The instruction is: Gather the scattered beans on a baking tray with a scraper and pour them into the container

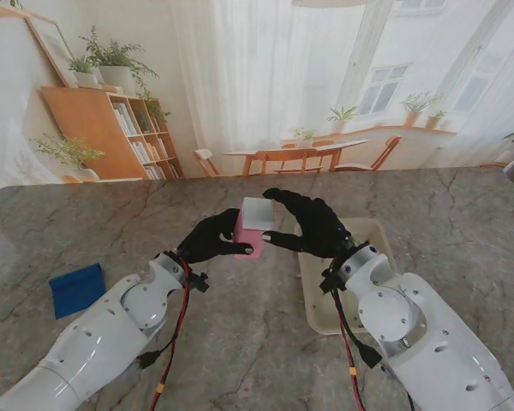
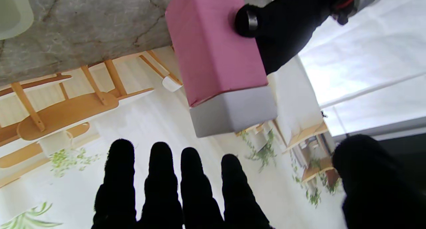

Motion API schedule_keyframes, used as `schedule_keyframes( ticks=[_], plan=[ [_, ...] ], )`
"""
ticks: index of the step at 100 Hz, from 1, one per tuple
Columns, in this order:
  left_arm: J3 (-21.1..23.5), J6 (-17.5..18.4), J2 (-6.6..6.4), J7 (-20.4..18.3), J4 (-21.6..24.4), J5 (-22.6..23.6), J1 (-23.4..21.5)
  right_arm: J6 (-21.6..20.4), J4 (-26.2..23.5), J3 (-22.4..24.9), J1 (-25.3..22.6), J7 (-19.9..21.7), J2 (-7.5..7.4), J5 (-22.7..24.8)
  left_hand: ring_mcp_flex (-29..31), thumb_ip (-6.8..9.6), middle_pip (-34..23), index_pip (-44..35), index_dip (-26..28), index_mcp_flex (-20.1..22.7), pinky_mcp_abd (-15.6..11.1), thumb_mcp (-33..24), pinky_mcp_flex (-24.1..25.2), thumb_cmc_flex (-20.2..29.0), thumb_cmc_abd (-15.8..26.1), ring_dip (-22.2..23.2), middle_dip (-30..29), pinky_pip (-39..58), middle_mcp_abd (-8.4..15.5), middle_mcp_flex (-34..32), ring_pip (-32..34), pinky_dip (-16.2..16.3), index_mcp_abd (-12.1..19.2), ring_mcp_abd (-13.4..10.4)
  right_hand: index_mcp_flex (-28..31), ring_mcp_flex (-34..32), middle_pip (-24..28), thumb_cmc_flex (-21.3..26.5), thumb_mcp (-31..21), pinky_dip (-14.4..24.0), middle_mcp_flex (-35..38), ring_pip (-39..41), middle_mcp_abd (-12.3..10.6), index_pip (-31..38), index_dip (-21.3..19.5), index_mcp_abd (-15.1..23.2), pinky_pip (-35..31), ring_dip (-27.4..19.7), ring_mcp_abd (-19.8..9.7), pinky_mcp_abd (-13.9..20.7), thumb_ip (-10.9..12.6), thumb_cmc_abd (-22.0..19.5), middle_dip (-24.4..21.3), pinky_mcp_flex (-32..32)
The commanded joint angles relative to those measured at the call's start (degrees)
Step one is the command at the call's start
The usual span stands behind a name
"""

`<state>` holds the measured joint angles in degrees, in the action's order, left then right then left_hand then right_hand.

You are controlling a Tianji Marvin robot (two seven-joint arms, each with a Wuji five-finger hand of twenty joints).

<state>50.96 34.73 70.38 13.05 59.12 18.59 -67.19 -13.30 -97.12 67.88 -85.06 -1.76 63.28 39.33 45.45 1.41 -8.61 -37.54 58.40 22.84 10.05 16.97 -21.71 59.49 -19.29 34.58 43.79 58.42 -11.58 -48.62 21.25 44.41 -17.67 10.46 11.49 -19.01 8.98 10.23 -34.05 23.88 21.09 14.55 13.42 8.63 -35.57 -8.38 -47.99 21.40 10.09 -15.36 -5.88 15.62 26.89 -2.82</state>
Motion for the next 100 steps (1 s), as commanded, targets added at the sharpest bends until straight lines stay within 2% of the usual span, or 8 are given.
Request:
schedule_keyframes(
  ticks=[1, 5, 15, 35, 53, 66, 83, 100],
  plan=[
    [-0.1, 0.2, 0.25, 0.1, 0.3, 0.0, 0.0, -1.1, 0.3, -0.1, 1.6, 2.0, -0.72, 0.8, 3.4, -4.24, -6.8, -8.9, 3.2, 5.4, -0.3, -15.8, -0.3, 12.5, 7.5, 1.4, 4.7, 1.4, 10.1, -8.1, 4.0, 1.5, 13.2, -3.8, -4.5, 3.3, -2.4, -2.5, -0.3, -1.7, -3.9, -1.8, 1.7, -2.0, -0.3, -1.5, 2.1, -1.4, 1.6, 1.8, 0.2, 0.8, -1.2, 2.2],
    [0.0, 0.3, 0.19, 0.1, 0.4, 0.2, -0.1, -1.6, 0.5, -0.2, 2.3, 3.4, -1.05, 1.4, 3.4, -4.25, -6.7, -8.9, 3.1, 5.4, -0.4, -15.8, -0.3, 12.4, 7.4, 1.4, 4.7, 1.3, 10.2, -8.0, 3.9, 1.4, 13.2, -3.8, -5.7, 5.1, -2.4, -3.2, -1.4, -2.5, -6.4, -1.8, 2.6, -3.2, -1.8, -2.2, 2.3, -2.1, 2.1, 1.9, 0.0, 1.2, -1.3, 3.2],
    [0.2, 0.3, 0.01, 0.1, 0.7, 0.7, -0.3, -3.0, 1.1, -0.7, 4.3, 6.2, -1.76, 3.1, 3.5, -4.24, -6.6, -9.2, 2.8, 5.5, -0.5, -15.8, -0.4, 12.4, 7.3, 1.4, 4.8, 1.3, 10.4, -8.2, 3.8, 1.4, 13.5, -3.9, -3.7, 7.2, -2.6, -3.7, -2.5, -4.0, -9.9, -1.6, 3.7, -10.3, 1.9, -3.0, 1.6, -3.0, 2.9, 1.5, -0.1, 1.8, -1.9, 4.2],
    [0.2, 0.6, -0.13, 0.2, 0.9, 1.3, -0.5, -5.1, 3.6, -2.6, 8.5, 8.0, -2.22, 4.6, 3.5, -4.24, -6.3, -9.6, 2.1, 5.5, -1.0, -15.8, -0.4, 12.3, 7.2, 1.4, 4.9, 0.9, 10.8, -8.2, 3.5, 1.3, 14.3, -4.3, -3.6, 4.3, -0.4, -3.4, -5.1, -4.0, -7.8, 0.4, 3.2, -9.2, 2.1, -2.4, -1.6, -2.7, 2.9, 0.7, 0.0, 3.5, -1.6, 1.2],
    [0.3, 1.0, -0.26, 0.7, 1.0, 2.4, -0.6, -6.6, 6.1, -4.6, 12.0, 9.9, -2.36, 2.8, 3.6, -4.24, -6.0, -10.0, 1.3, 5.5, -1.3, -15.9, -0.6, 12.2, 7.1, 1.3, 4.9, 0.6, 11.0, -8.3, 3.2, 1.1, 15.1, -4.6, -5.4, -2.2, 2.9, -3.0, -7.5, -2.4, -2.3, 4.4, 0.6, -3.3, -8.9, -0.6, -6.8, -0.3, 0.7, 1.0, -0.1, 4.8, -0.3, -3.7],
    [0.4, 1.1, -0.32, 1.0, 1.3, 2.9, -0.8, -8.2, 7.9, -5.8, 14.1, 11.1, -2.53, 2.0, 3.5, -4.23, -5.8, -10.4, 0.7, 5.4, -1.5, -15.9, -0.5, 12.2, 7.0, 1.2, 4.9, 0.3, 11.3, -8.3, 3.0, 0.9, 15.6, -4.8, -2.5, -8.4, 6.0, -2.2, -8.7, -0.8, 3.2, 7.8, -3.5, 0.3, -10.9, 1.2, -9.5, 1.4, -2.3, 1.7, 0.1, 5.8, 1.3, -8.5],
    [0.7, 1.1, -0.34, 1.1, 1.7, 2.9, -1.1, -10.3, 9.6, -7.1, 15.9, 10.3, -2.54, 3.4, 3.7, -4.24, -5.6, -10.8, 0.1, 5.4, -1.6, -15.9, -0.8, 12.1, 6.8, 1.2, 5.0, 0.0, 11.3, -8.4, 2.8, 0.7, 16.0, -4.9, 6.5, -18.2, 13.3, -1.2, -13.5, 1.4, 14.8, 13.4, -11.8, 7.2, -10.9, 6.3, -13.5, 3.8, -7.9, 4.3, -0.2, 8.2, 4.6, -16.7],
    [0.9, 1.0, -0.5, 0.9, 1.9, 3.0, -1.3, -12.0, 10.9, -7.8, 17.0, 8.4, -2.32, 4.1, 3.8, -4.25, -5.5, -11.3, -0.5, 5.5, -1.8, -15.9, -0.9, 12.1, 6.8, 1.2, 5.0, -0.2, 11.4, -8.5, 2.7, 0.6, 16.1, -5.0, 14.6, -26.6, 19.5, 5.4, -19.6, 1.2, 24.3, 17.0, -17.7, 16.0, -10.6, 12.8, -16.0, 4.7, -12.3, 6.2, -0.7, 9.6, 5.7, -22.9]
  ],
)
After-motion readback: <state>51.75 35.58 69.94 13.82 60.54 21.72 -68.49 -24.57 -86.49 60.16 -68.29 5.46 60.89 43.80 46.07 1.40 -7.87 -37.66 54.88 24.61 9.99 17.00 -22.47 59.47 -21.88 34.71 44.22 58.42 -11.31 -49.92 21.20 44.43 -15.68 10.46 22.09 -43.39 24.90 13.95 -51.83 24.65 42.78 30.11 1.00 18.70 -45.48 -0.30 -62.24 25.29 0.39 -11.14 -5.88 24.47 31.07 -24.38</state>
